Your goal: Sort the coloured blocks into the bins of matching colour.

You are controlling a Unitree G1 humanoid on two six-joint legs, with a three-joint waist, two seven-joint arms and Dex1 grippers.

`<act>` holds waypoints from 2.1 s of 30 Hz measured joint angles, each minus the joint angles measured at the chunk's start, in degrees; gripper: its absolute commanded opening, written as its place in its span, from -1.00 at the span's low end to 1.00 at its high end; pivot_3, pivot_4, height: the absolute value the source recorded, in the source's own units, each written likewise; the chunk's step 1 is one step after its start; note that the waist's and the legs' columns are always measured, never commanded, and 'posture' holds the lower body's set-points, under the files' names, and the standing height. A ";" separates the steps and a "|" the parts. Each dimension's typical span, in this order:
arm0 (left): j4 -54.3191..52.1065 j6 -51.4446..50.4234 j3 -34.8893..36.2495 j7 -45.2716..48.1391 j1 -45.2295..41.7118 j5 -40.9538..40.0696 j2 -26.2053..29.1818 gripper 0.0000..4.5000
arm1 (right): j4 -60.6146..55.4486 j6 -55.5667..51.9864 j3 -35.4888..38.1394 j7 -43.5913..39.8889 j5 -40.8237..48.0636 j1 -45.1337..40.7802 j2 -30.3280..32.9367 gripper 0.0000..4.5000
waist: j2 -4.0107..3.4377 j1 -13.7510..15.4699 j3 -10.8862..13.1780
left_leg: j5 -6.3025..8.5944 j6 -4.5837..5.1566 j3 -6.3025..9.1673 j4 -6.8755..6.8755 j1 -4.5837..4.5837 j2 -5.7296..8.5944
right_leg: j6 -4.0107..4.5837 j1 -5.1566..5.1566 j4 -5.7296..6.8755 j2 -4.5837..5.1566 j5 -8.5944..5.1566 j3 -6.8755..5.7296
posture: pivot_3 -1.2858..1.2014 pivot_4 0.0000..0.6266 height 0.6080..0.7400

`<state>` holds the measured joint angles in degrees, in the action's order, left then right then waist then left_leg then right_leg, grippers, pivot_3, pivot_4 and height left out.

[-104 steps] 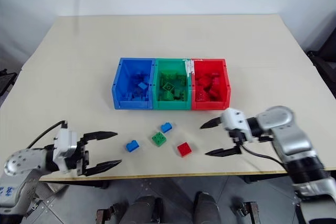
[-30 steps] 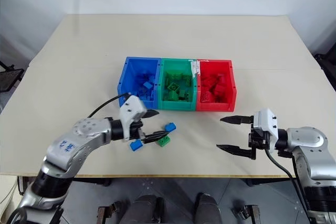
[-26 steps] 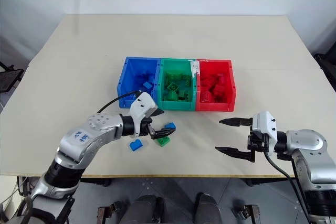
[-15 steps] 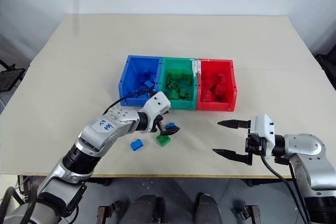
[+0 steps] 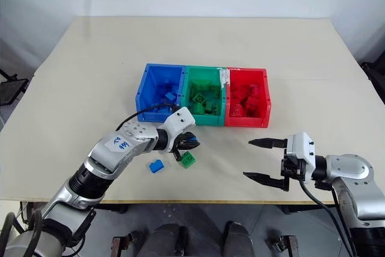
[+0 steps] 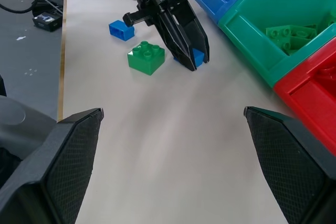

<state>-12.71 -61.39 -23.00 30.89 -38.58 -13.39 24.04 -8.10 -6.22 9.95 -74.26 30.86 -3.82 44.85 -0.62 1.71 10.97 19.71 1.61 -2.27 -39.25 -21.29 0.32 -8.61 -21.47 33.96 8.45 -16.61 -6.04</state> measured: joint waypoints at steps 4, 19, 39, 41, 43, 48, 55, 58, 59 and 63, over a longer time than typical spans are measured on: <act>-0.05 3.71 3.79 1.18 1.98 -1.52 -0.75 -0.59 | 1.79 0.68 0.00 0.21 -0.10 -0.82 -0.11 1.00 | 0.00 -0.05 0.00 | 0.00 0.00 0.00 0.00 0.00 -0.01 | 0.00 -0.01 0.00 0.00 0.00 0.00 | 0.03 -0.52 1.00; -3.88 26.82 30.85 4.18 12.53 -10.33 -0.29 -0.59 | 1.00 2.48 4.02 10.43 2.27 -1.29 -8.61 1.00 | 0.00 -0.08 0.00 | 0.00 0.00 0.02 -0.03 0.00 -0.01 | 0.00 -0.01 0.03 0.02 0.00 -0.01 | 0.03 -0.52 1.00; 13.19 39.84 28.83 2.84 5.59 -4.59 -0.25 0.67 | -0.31 5.32 3.84 16.58 0.53 -2.64 -12.61 1.00 | 0.00 -0.34 -0.01 | 0.00 0.01 -0.04 -0.01 0.00 0.02 | -0.01 -0.05 0.07 -0.02 0.01 -0.02 | 0.03 -0.52 1.00; 11.46 39.23 29.21 5.10 8.22 -6.01 1.30 0.95 | -0.29 5.30 3.76 16.21 0.50 -2.93 -12.40 1.00 | 0.00 -0.44 -0.01 | 0.00 0.01 -0.03 0.00 0.00 -0.02 | -0.01 -0.06 0.07 -0.02 0.01 -0.01 | 0.03 -0.52 1.00; 8.69 39.05 30.61 7.89 12.91 -8.26 3.22 0.95 | -0.06 5.30 3.75 15.57 0.50 -3.22 -11.74 1.00 | 0.00 -0.74 -0.01 | 0.00 0.00 -0.05 0.03 0.02 -0.04 | -0.01 -0.08 0.07 -0.02 0.00 0.00 | 0.03 -0.52 1.00; 1.71 41.47 38.20 17.05 25.76 -14.25 11.25 0.95 | 2.47 5.16 2.77 11.91 0.51 -6.11 -10.12 1.00 | 0.00 -1.14 -0.01 | 0.00 0.01 -0.05 0.03 0.03 -0.06 | 0.00 -0.08 0.05 0.00 0.00 0.01 | 0.03 -0.52 1.00; 2.22 48.13 49.97 25.27 42.11 -15.80 17.32 0.98 | 8.66 6.34 -0.12 4.21 -0.82 -9.85 -6.93 1.00 | -0.01 -0.90 -0.01 | 0.04 0.04 -0.01 0.06 0.02 -0.06 | 0.01 -0.07 0.00 0.05 0.00 0.00 | 0.03 -0.52 1.00; 2.01 48.35 51.47 28.11 45.32 -16.82 17.70 0.98 | 10.45 7.32 -2.07 1.06 -1.92 -10.94 -6.85 1.00 | -0.01 -0.40 -0.02 | 0.04 0.04 -0.02 0.06 0.03 -0.03 | 0.01 -0.06 0.00 0.09 0.00 0.00 | 0.03 -0.52 1.00; 1.88 48.26 51.16 28.55 45.75 -16.92 17.70 0.98 | 10.65 7.56 -2.62 0.29 -2.26 -11.08 -6.84 1.00 | -0.01 -0.35 -0.02 | 0.04 0.04 -0.02 0.05 0.03 -0.02 | 0.01 -0.05 0.02 0.10 0.00 0.00 | 0.03 -0.52 1.00; -2.87 46.84 46.30 28.63 44.88 -16.65 18.67 0.98 | 11.34 7.74 -2.91 -1.26 -2.71 -11.04 -6.53 1.00 | -0.01 -0.27 -0.02 | 0.04 0.04 0.00 0.05 0.02 0.00 | 0.01 -0.04 0.03 0.11 0.00 0.01 | 0.03 -0.52 1.00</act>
<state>-15.58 -14.55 23.30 59.52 6.30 -30.04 42.70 3.24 1.52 7.03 -75.52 28.15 -14.86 38.32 -0.63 1.44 10.96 19.75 1.66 -2.27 -39.20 -21.26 0.32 -8.60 -21.51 34.00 8.56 -16.61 -6.03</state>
